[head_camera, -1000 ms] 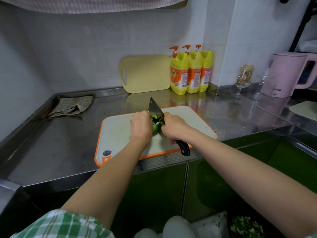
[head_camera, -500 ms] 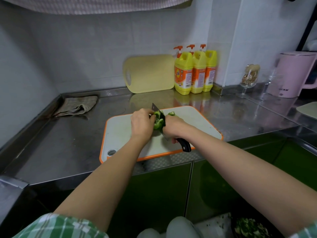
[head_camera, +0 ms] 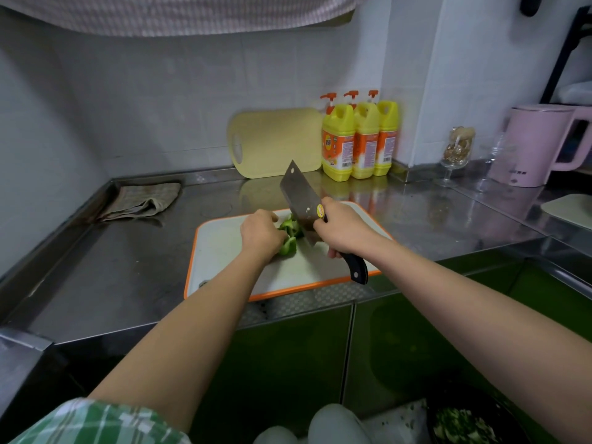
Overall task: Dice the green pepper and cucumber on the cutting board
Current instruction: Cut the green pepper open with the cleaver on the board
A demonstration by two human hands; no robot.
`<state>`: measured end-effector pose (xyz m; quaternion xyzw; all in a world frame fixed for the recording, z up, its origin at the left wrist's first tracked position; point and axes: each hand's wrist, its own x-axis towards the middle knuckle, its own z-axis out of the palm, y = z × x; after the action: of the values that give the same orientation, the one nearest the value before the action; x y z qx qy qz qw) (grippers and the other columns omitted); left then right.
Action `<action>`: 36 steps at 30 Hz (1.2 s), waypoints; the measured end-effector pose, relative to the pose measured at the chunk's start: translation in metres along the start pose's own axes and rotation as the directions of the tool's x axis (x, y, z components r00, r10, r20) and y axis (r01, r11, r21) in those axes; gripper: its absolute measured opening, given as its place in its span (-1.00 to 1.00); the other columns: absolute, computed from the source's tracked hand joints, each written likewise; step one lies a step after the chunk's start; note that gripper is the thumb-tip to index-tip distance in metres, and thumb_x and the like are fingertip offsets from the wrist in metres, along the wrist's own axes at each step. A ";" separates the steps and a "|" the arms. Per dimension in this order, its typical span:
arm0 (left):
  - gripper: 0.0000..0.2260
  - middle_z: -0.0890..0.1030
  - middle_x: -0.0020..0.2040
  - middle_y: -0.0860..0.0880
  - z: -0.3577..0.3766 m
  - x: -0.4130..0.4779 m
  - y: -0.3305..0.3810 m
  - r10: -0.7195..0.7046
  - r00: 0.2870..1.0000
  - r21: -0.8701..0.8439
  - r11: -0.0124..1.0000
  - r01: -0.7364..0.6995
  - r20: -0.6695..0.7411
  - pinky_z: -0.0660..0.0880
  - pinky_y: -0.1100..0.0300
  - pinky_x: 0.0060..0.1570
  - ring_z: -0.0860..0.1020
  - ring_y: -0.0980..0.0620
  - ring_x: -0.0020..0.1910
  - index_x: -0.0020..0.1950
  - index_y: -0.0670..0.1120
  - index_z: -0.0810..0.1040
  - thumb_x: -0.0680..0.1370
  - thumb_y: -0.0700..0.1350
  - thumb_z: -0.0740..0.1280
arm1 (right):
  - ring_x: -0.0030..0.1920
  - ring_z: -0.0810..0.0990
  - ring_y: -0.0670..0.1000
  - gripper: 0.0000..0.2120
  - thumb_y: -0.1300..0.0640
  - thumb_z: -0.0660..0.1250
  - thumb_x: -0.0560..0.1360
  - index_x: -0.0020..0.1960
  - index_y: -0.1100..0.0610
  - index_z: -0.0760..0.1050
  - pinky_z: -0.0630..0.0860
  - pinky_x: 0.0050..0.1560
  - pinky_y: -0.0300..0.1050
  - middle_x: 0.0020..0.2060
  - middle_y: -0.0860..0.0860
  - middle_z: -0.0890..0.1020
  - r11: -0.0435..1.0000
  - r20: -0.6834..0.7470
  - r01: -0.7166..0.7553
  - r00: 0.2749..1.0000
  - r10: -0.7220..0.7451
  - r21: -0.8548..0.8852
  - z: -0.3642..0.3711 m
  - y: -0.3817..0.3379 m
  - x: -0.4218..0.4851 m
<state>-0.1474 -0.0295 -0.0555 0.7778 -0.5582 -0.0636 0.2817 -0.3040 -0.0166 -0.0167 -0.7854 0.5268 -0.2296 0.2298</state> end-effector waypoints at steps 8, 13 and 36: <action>-0.64 0.60 0.17 -0.12 -0.002 -0.014 -0.003 0.025 1.000 0.330 0.944 -0.017 -0.019 0.30 0.07 0.04 0.36 -0.19 0.24 0.28 0.07 0.56 0.56 0.14 0.19 | -0.43 0.64 0.19 -0.95 0.26 0.08 0.56 0.01 0.16 0.25 0.32 -0.64 -0.26 -0.24 0.17 0.55 0.996 0.031 0.025 0.999 -0.022 -0.083 0.010 -0.002 -0.016; -0.65 0.54 0.24 -0.17 -0.005 -0.020 -0.004 -0.028 0.996 0.112 0.994 0.018 0.082 0.31 0.05 0.15 0.32 -0.21 0.29 0.38 0.12 0.46 0.59 0.04 0.24 | -0.45 0.63 0.17 -0.94 0.25 0.08 0.57 0.03 0.17 0.28 0.36 -0.62 -0.22 -0.18 0.17 0.52 0.995 0.030 0.037 0.999 -0.035 -0.095 0.008 -0.009 -0.022; -0.84 0.67 -0.02 -0.13 0.010 -0.012 -0.008 0.101 0.980 0.150 0.986 -0.076 -0.169 0.42 0.07 -0.03 0.54 -0.17 0.08 0.04 -0.05 0.69 0.51 -0.05 0.40 | -0.13 0.62 0.25 -0.87 0.23 0.15 0.56 0.11 0.17 0.33 0.54 -0.39 -0.06 -0.10 0.16 0.54 0.959 0.039 -0.036 0.998 0.049 -0.281 0.016 -0.021 -0.013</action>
<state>-0.1497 -0.0212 -0.0706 0.7729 -0.5684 0.0580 0.2759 -0.2839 0.0047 -0.0184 -0.8036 0.5654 -0.1298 0.1330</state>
